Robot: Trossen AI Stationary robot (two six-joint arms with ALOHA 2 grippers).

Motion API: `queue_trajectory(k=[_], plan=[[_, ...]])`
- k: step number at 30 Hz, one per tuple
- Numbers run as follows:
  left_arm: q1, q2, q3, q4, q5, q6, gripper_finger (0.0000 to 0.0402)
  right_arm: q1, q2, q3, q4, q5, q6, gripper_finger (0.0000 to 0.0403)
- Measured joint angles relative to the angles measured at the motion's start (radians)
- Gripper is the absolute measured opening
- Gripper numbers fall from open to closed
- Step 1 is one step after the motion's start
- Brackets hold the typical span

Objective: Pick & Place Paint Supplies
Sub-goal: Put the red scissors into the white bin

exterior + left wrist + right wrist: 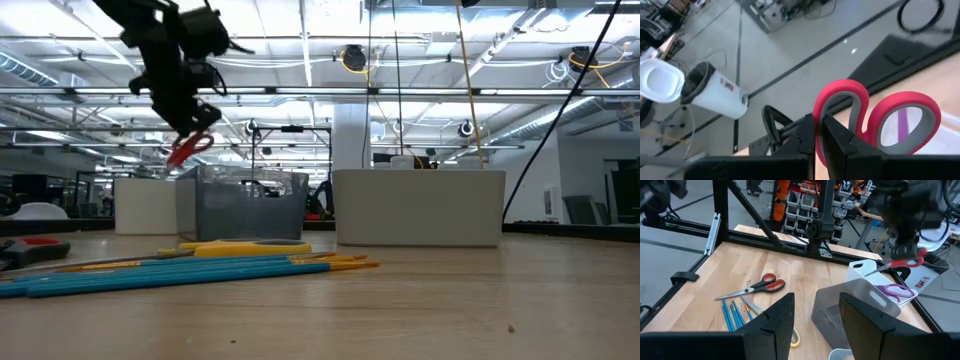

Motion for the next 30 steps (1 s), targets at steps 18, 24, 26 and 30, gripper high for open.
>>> queue_trajectory(k=[18, 24, 26, 30], plan=[[0.016, 0.226, -0.002, 0.068, -0.130, 0.078, 0.0010, 0.000, 0.000, 0.000, 0.000, 0.000, 0.000, 0.0146], [0.016, 0.263, -0.001, 0.067, -0.112, 0.065, 0.0016, 0.000, 0.000, 0.000, 0.000, 0.000, 0.003, 0.0146], [0.016, 0.272, -0.001, 0.068, -0.103, 0.064, 0.0015, 0.000, 0.000, 0.000, -0.001, 0.000, 0.003, 0.0146], [0.016, 0.279, 0.000, 0.068, -0.099, 0.062, 0.0025, 0.000, 0.000, 0.000, -0.001, 0.000, 0.003, 0.0146]])
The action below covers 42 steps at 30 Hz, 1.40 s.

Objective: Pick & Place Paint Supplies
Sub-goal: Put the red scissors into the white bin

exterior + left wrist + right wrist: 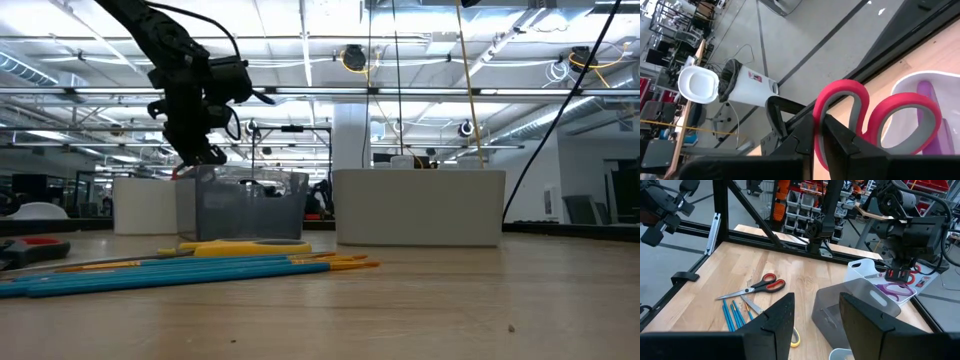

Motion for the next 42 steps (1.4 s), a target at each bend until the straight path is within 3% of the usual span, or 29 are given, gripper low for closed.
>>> queue_trajectory(k=[19, 27, 33, 42], plan=[[0.001, 0.000, 0.000, 0.029, 0.126, 0.033, 0.0049, 0.000, 0.000, 0.000, 0.000, 0.000, -0.001, 0.0146], [0.002, 0.000, 0.000, 0.027, 0.209, 0.134, 0.0129, 0.000, 0.000, 0.000, 0.000, 0.000, -0.003, 0.0146], [0.002, 0.000, 0.000, 0.027, 0.211, 0.135, 0.0199, 0.000, 0.000, 0.000, 0.000, 0.000, -0.003, 0.0146], [0.002, -0.002, 0.001, 0.027, 0.280, 0.086, 0.0269, 0.000, 0.000, 0.000, -0.001, 0.000, -0.003, 0.0146]])
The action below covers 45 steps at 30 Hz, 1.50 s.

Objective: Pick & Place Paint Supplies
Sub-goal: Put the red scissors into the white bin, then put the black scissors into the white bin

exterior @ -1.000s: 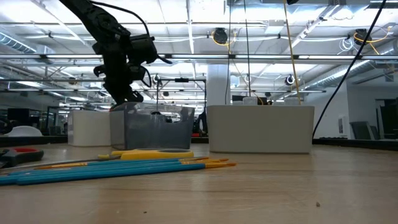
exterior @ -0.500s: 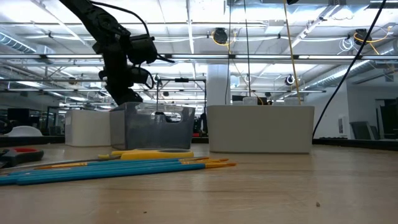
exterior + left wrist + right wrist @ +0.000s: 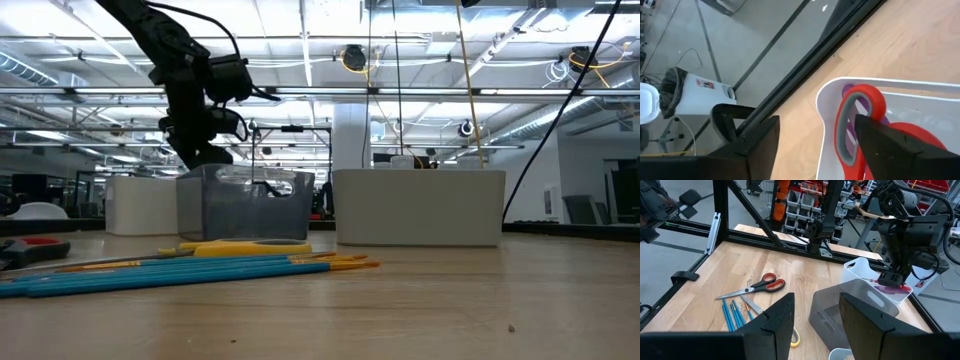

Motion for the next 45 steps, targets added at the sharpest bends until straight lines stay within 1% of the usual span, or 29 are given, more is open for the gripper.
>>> queue_trajectory(k=[4, 7, 14, 17, 23, 26, 29, 31, 32, 34, 42, 45], plan=[[0.000, -0.010, 0.017, -0.042, 0.011, 0.000, 0.0289, 0.000, 0.000, 0.000, 0.000, 0.000, 0.000, 0.0146], [-0.008, -0.035, 0.041, -0.074, 0.018, 0.013, 0.0295, 0.000, 0.000, 0.000, 0.000, 0.000, 0.000, 0.0146], [-0.044, -0.159, 0.094, -0.142, 0.026, 0.040, 0.0296, 0.000, 0.000, 0.000, 0.000, 0.000, 0.000, 0.0146], [-0.068, -0.232, 0.103, -0.140, 0.103, 0.041, 0.0296, 0.000, 0.000, 0.000, 0.000, 0.000, 0.002, 0.0146], [-0.125, -0.360, 0.103, -0.142, 0.354, 0.007, 0.0296, 0.000, 0.000, 0.000, 0.000, 0.000, 0.003, 0.0146], [-0.162, -0.405, 0.103, -0.143, 0.507, -0.038, 0.0296, 0.000, 0.000, 0.000, 0.000, 0.000, 0.003, 0.0146], [-0.210, -0.428, 0.103, -0.141, 0.682, -0.072, 0.0296, 0.000, 0.000, 0.000, 0.000, 0.000, 0.003, 0.0146], [-0.250, -0.429, 0.103, -0.142, 0.770, -0.076, 0.0296, 0.000, 0.000, 0.000, 0.000, 0.000, 0.004, 0.0146], [-0.272, -0.429, 0.103, -0.144, 0.796, -0.076, 0.0296, 0.000, 0.000, 0.000, 0.000, 0.000, 0.004, 0.0146], [-0.319, -0.429, 0.103, -0.156, 0.819, -0.081, 0.0296, 0.000, 0.000, 0.000, 0.000, 0.000, 0.004, 0.0146], [-0.523, -0.384, 0.103, -0.168, 0.815, -0.107, 0.0296, 0.000, 0.000, 0.000, 0.000, 0.000, 0.004, 0.0146], [-0.601, -0.346, 0.103, -0.169, 0.814, -0.065, 0.0296, 0.000, 0.000, 0.000, 0.000, 0.000, 0.004, 0.0146]])
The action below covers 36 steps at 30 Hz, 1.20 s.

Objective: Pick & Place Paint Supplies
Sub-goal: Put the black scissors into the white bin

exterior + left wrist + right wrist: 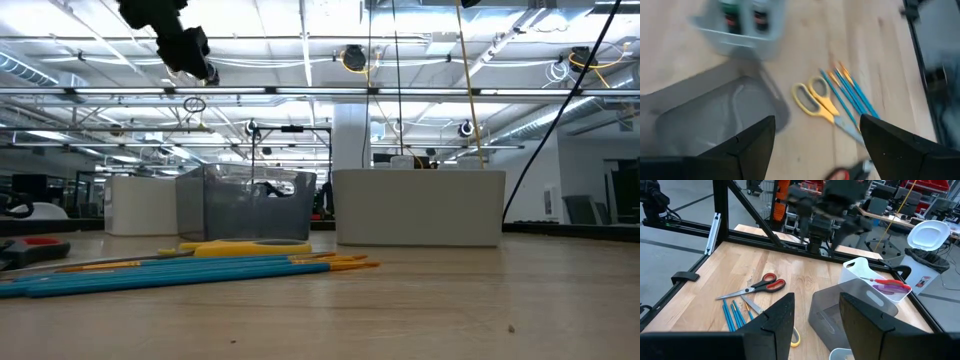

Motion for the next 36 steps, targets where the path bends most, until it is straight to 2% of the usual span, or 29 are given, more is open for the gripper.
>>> queue_trajectory(k=[4, 8, 13, 19, 28, 36], plan=[[-0.100, 0.066, 0.000, 0.000, -0.026, 0.076, 0.0296, 0.000, 0.000, 0.000, 0.000, 0.000, 0.000, 0.0146], [-0.174, 0.145, 0.000, -0.001, -0.076, 0.065, 0.0296, 0.000, 0.000, 0.000, 0.000, 0.000, 0.003, 0.0146], [-0.232, 0.234, 0.000, -0.048, -0.079, 0.021, 0.0296, 0.000, 0.000, 0.000, 0.000, 0.000, 0.003, 0.0146], [-0.261, 0.324, 0.000, -0.181, -0.122, -0.050, 0.0296, 0.000, 0.000, 0.000, 0.000, 0.000, 0.003, 0.0146], [-0.284, 0.447, 0.000, -0.188, -0.161, -0.050, 0.0296, 0.000, 0.000, 0.000, 0.000, 0.000, 0.003, 0.0146], [-0.285, 0.547, -0.001, -0.282, -0.160, -0.021, 0.0296, 0.000, 0.000, 0.000, 0.000, 0.000, 0.004, 0.0146]])
